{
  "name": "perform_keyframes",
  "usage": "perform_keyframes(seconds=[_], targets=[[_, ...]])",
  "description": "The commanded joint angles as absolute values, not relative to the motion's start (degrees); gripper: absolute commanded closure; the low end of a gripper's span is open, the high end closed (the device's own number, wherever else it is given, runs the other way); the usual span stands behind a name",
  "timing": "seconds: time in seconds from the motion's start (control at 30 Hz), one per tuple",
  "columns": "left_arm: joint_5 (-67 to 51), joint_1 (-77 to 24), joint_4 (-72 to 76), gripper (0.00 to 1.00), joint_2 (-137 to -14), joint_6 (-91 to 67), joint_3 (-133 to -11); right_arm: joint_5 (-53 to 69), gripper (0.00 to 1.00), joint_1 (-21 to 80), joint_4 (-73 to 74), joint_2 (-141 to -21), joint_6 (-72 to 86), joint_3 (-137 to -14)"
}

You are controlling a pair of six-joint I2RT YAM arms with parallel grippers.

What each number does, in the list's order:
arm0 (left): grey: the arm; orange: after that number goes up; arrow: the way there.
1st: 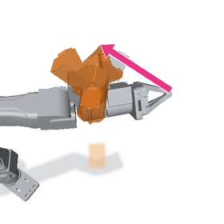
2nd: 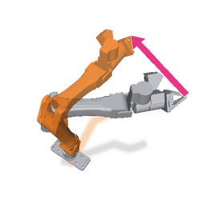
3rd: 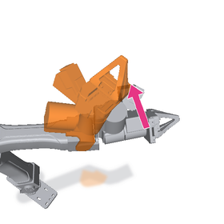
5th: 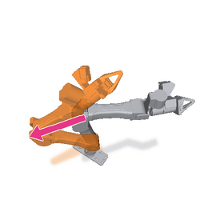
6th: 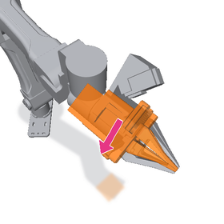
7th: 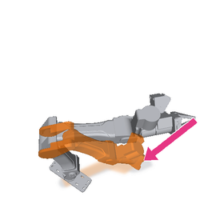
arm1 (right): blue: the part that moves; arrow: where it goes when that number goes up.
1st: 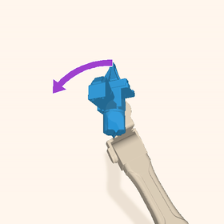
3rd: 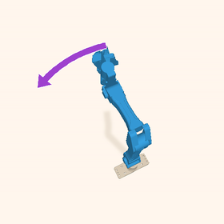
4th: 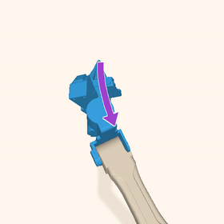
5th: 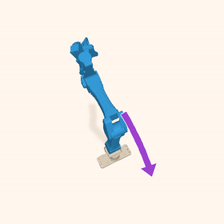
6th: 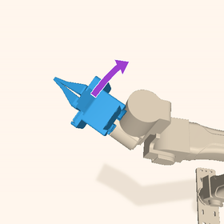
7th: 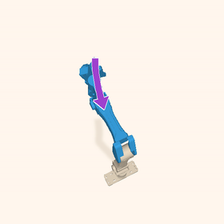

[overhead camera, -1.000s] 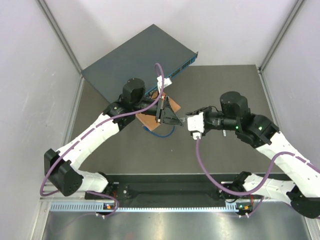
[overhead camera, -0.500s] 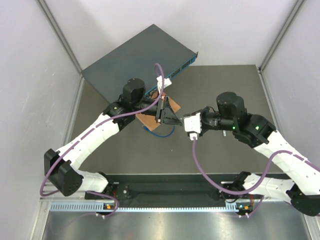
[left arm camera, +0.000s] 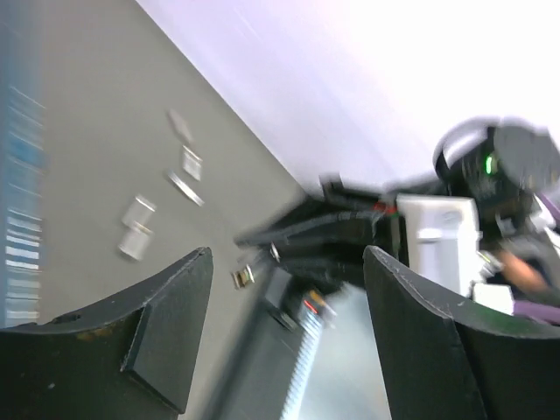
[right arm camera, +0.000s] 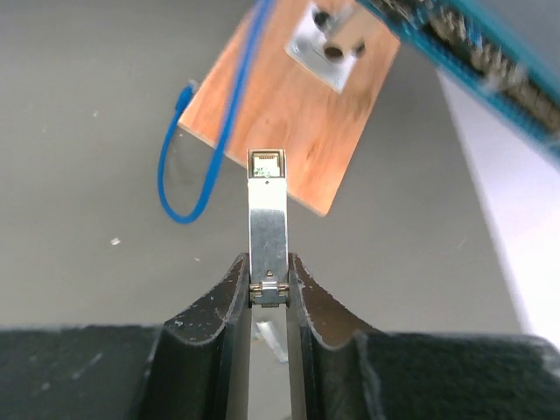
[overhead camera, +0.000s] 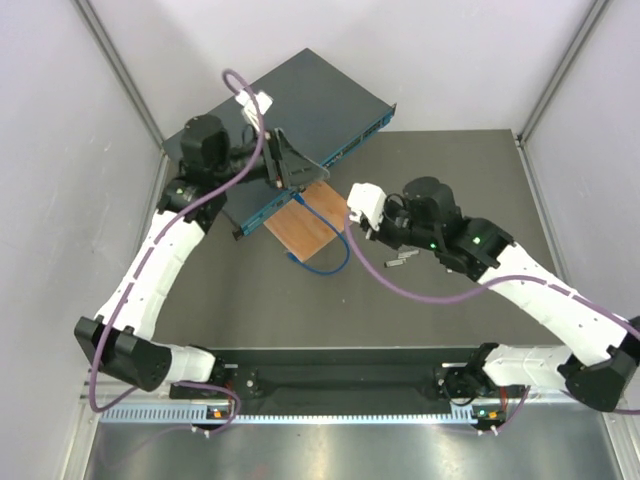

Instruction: Insert the plug into the switch port

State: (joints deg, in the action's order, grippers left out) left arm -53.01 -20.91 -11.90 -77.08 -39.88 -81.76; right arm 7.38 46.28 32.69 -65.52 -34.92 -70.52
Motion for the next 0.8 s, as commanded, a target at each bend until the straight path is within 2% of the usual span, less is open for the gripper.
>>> perform_keyframes(seconds=[0.0,0.17,0.27,0.4,0.5,0.6,0.63,0.77], targets=[[-42.13,-18.29,-15.37,0.25,-74.45,-32.36,-87.71,-1.65,1.0,45.7,27.33,-68.46,-19.27,-74.79],[-14.4,-18.11,-24.78,0.27,-74.88,-18.74,-90.17,-4.92,1.0,44.91,31.9,-76.54,-9.08,-82.43],[-6.09,-18.02,-25.05,0.27,-75.76,-14.6,-90.0,-5.19,1.0,45.0,31.82,-80.06,-5.29,-84.81],[-5.53,-18.02,-27.33,0.29,-77.34,-12.66,-90.79,-7.11,1.0,44.91,30.68,-83.23,-3.87,-86.31],[-5.54,-18.02,-27.69,0.35,-77.78,-12.04,-90.44,-7.56,1.0,44.91,30.32,-85.34,-3.25,-87.8],[-5.8,-18.02,-27.6,0.44,-77.78,-10.73,-90.0,-7.73,1.0,45.09,30.59,-87.18,-2.2,-89.47],[-5.63,-18.02,-27.6,0.5,-77.78,-10.55,-89.83,-8.34,1.0,45.0,30.67,-87.88,-1.85,-89.99],[-6.68,-18.02,-27.95,0.53,-77.78,-9.14,-89.12,-8.88,1.0,45.09,30.67,-89.03,-1.58,-91.4]])
